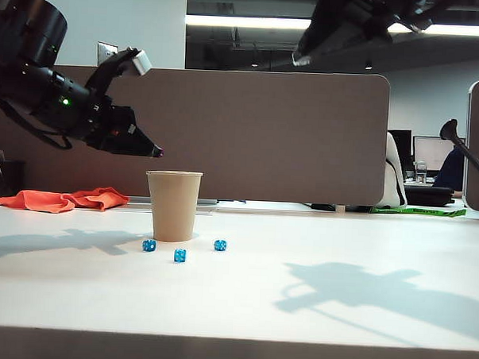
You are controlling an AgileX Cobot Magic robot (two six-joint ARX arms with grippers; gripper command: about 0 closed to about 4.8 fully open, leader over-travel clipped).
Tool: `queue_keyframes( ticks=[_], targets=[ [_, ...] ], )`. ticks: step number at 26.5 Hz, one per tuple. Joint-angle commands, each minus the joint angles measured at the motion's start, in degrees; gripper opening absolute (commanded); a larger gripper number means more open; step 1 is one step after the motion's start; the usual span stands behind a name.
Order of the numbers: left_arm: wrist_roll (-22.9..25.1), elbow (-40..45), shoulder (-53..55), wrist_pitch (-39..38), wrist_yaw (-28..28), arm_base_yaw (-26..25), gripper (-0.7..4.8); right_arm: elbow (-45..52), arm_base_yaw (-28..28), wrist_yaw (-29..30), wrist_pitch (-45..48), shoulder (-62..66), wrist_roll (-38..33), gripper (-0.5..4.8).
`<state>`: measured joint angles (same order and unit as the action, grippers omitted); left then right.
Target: Pick up the dice with a different color and drop it into the paper cup.
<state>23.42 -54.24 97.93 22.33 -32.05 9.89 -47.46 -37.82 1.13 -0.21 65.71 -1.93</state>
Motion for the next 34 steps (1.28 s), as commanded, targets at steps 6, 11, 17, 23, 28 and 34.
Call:
queue_keyframes(
  ticks=[6, 11, 17, 23, 28, 34],
  targets=[
    [-0.3, -2.3, 2.4, 0.9, -0.3, 0.6, 0.52, -0.1, -0.1, 0.5, 1.7, -0.2, -0.2, -0.05],
    [-2.1, -5.7, 3.7, 0.3, -0.3, 0.8, 0.52, -0.1, -0.1, 0.5, 1.7, -0.2, -0.2, -0.05],
    [-3.3, -6.3, 3.7, -3.1, -3.5, 3.0, 0.52, -0.1, -0.1, 0.3, 0.4, -0.2, -0.2, -0.05],
    [-2.8, -6.3, 3.6, -4.9, -1.6, 3.5, 0.52, -0.1, -0.1, 0.3, -1.0, -0.2, -0.2, -0.04],
    [-2.8, -6.3, 3.6, -4.9, 0.4, 3.5, 0.53, -0.1, -0.1, 0.3, -1.0, -0.2, -0.2, -0.04],
    [-2.8, -6.6, 3.6, -4.9, 1.4, 3.5, 0.97, -0.1, -0.1, 0.3, -1.0, -0.2, -0.2, -0.04]
  ],
)
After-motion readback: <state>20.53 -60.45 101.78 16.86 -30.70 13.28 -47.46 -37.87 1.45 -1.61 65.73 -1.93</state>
